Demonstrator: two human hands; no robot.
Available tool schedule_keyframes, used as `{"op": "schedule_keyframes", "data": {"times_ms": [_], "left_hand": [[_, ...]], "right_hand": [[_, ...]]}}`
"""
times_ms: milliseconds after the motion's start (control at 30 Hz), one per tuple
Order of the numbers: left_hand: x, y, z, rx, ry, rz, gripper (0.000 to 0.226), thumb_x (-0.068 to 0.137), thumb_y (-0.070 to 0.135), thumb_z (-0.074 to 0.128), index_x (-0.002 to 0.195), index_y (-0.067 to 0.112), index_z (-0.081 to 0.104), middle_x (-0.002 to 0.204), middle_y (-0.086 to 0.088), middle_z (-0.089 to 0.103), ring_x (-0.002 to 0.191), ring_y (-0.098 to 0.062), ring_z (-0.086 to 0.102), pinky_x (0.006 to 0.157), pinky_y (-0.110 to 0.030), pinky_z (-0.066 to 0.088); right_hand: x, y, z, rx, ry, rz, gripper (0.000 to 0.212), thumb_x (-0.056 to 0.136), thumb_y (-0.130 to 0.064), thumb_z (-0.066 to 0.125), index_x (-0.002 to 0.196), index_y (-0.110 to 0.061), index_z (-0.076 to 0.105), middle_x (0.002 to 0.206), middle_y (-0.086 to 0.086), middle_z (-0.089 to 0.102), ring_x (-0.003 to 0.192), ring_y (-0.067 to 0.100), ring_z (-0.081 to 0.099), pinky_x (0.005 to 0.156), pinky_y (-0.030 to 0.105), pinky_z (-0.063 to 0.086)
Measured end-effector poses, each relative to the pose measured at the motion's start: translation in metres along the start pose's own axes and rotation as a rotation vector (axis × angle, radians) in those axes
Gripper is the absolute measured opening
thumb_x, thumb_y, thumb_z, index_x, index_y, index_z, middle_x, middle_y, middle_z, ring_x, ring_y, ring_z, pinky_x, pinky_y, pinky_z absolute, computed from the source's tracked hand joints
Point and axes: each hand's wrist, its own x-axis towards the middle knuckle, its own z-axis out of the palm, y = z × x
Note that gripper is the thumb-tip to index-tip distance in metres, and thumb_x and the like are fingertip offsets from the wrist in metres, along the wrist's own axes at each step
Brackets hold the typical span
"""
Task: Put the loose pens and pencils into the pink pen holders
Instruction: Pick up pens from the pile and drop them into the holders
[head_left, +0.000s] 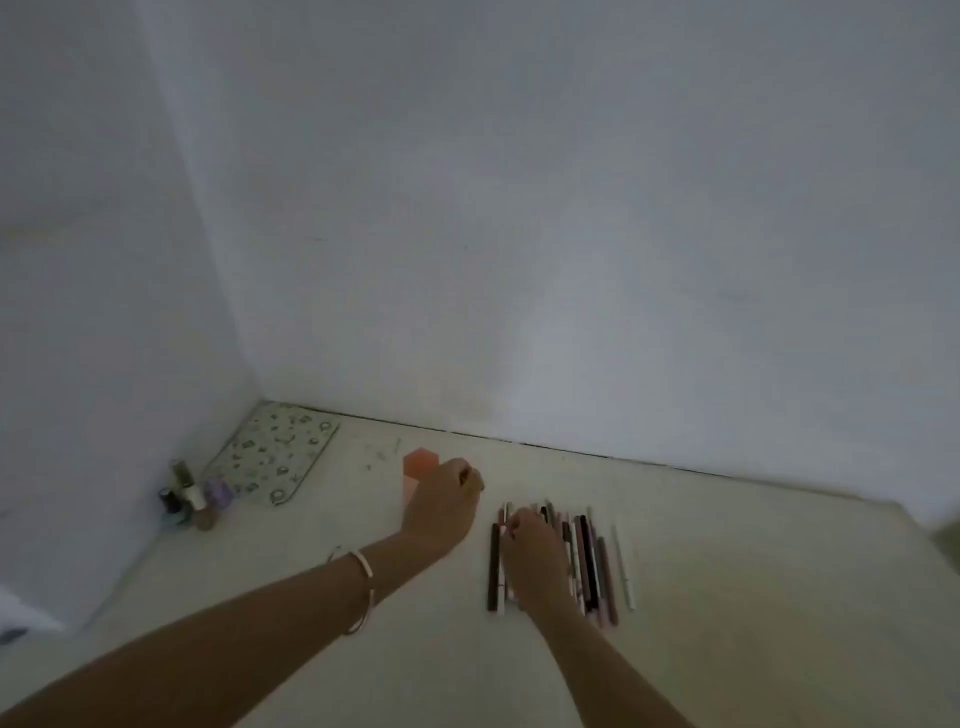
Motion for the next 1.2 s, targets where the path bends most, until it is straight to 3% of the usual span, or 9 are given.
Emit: {"op": "schedule_keyframes", "data": {"times_ms": [100,200,433,700,767,867,933,1100,1200], "left_hand": [[0.011,-0.013,0.001,0.031,-0.005,0.033,0.032,0.098,0.012,0.044,0.068,0.020,0.047,0.072,0.006,0.048,0.055,-0.003,0.049,0.052,-0.013,0.045],[0.019,-0.023,0.001,-0.001,-0.031,-0.013,0.036,0.101,0.016,0.040,0.067,0.023,0.048,0.061,0.008,0.048,0.039,0.004,0.048,0.040,-0.007,0.035],[0.020,-0.036,0.000,-0.006,-0.136,-0.044,0.028,0.099,0.018,0.040,0.077,0.015,0.057,0.069,-0.001,0.061,0.058,-0.010,0.057,0.057,-0.020,0.047],[0.013,-0.039,0.009,-0.146,-0.233,-0.137,0.022,0.099,0.007,0.042,0.081,0.005,0.053,0.068,-0.006,0.057,0.047,-0.004,0.054,0.045,-0.013,0.043],[0.013,-0.041,0.020,-0.071,-0.266,-0.143,0.020,0.099,0.012,0.042,0.085,0.006,0.056,0.070,-0.005,0.061,0.054,-0.008,0.060,0.050,-0.019,0.049],[0.017,-0.048,0.047,0.111,-0.284,-0.140,0.023,0.098,0.017,0.043,0.100,0.003,0.062,0.093,-0.013,0.069,0.084,-0.026,0.068,0.077,-0.035,0.057],[0.018,-0.052,0.069,0.247,-0.317,-0.105,0.022,0.097,0.010,0.044,0.109,0.003,0.061,0.109,-0.013,0.066,0.099,-0.025,0.064,0.087,-0.031,0.052],[0.017,-0.062,0.105,0.412,-0.309,-0.139,0.023,0.097,0.009,0.041,0.114,0.004,0.057,0.121,-0.010,0.060,0.110,-0.023,0.058,0.086,-0.024,0.045],[0.018,-0.065,0.118,0.448,-0.308,-0.166,0.023,0.098,0.013,0.046,0.118,0.006,0.054,0.123,-0.009,0.059,0.111,-0.023,0.060,0.089,-0.027,0.047]], "right_hand": [[0.009,0.003,0.031,-0.130,-0.092,0.069,0.024,0.099,-0.018,0.041,0.112,-0.010,0.060,0.110,0.003,0.065,0.100,0.017,0.064,0.072,0.021,0.049],[0.013,0.002,0.054,-0.234,-0.143,0.132,0.027,0.099,-0.030,0.049,0.116,-0.013,0.061,0.113,0.001,0.065,0.102,0.017,0.065,0.079,0.026,0.052],[0.018,0.013,0.087,-0.384,-0.143,0.137,0.020,0.097,-0.022,0.053,0.111,-0.014,0.065,0.105,0.000,0.068,0.094,0.015,0.066,0.075,0.025,0.053],[0.019,0.008,0.077,-0.107,-0.053,0.252,0.013,0.089,-0.030,0.058,0.090,-0.019,0.064,0.075,-0.009,0.061,0.057,0.004,0.052,0.050,0.017,0.042],[0.030,0.008,0.056,0.033,0.038,0.274,0.019,0.087,-0.036,0.060,0.080,-0.018,0.060,0.066,-0.009,0.057,0.051,0.003,0.050,0.044,0.018,0.038],[0.050,0.008,0.014,0.202,0.160,0.246,0.020,0.085,-0.034,0.062,0.076,-0.017,0.057,0.063,-0.007,0.059,0.049,0.005,0.052,0.043,0.019,0.034],[0.061,0.007,-0.012,0.289,0.225,0.209,0.016,0.083,-0.029,0.064,0.077,-0.016,0.057,0.061,-0.008,0.059,0.048,0.005,0.053,0.041,0.018,0.034],[0.073,0.004,-0.045,0.448,0.239,0.143,0.013,0.082,-0.028,0.064,0.080,-0.015,0.063,0.068,-0.001,0.065,0.058,0.015,0.061,0.055,0.030,0.051],[0.071,0.006,-0.049,0.496,0.245,0.116,0.012,0.083,-0.024,0.064,0.079,-0.013,0.062,0.065,-0.001,0.063,0.054,0.014,0.057,0.052,0.026,0.045]]}}
